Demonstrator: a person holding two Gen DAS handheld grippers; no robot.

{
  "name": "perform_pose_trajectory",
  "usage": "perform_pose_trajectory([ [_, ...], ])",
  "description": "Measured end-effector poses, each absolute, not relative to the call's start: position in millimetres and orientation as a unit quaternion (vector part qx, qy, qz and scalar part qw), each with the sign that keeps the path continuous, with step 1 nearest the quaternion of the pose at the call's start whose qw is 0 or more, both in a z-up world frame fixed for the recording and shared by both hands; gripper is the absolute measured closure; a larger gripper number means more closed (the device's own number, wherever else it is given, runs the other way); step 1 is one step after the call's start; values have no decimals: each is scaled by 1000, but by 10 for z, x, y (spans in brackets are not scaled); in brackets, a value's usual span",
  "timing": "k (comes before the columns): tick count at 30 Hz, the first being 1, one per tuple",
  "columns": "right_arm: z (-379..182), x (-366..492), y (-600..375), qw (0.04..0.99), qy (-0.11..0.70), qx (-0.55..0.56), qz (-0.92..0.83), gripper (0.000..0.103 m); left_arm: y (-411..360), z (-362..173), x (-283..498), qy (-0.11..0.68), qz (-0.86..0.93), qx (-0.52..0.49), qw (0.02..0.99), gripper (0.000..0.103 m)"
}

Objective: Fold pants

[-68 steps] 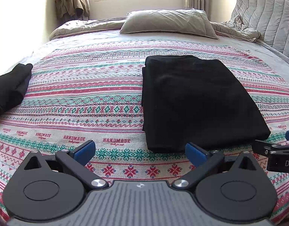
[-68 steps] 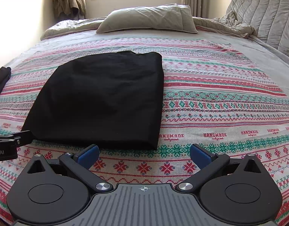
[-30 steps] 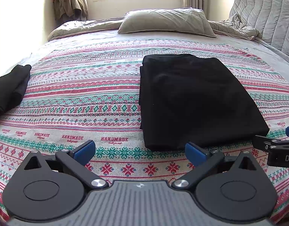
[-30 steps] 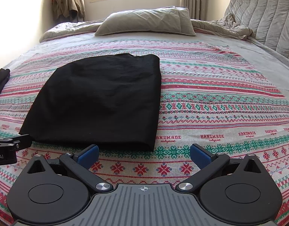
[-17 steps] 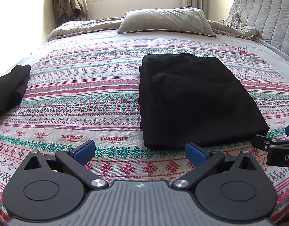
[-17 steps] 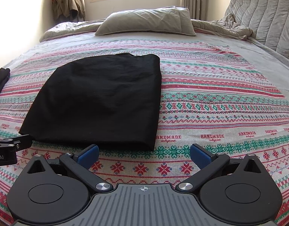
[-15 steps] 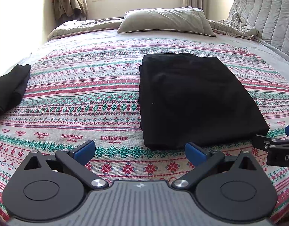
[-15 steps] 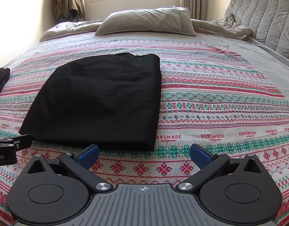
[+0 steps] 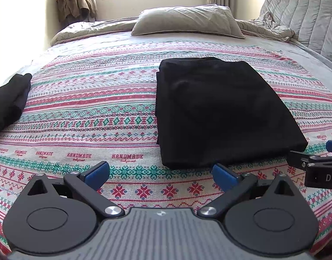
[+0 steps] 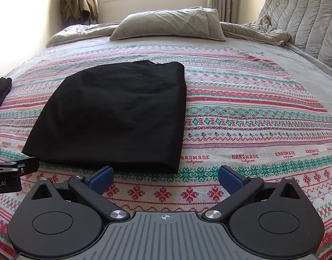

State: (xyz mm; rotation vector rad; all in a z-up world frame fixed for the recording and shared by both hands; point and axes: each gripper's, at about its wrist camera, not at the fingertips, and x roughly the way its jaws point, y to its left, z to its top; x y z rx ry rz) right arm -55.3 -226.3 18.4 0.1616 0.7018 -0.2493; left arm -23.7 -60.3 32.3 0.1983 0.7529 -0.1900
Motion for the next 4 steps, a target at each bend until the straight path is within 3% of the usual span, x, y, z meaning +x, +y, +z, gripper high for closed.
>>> perform_pose_trajectory([
  [4,180,-542,-2252,929,343,76,-115,0,-562,353,-252,363,-90,80,924,0],
])
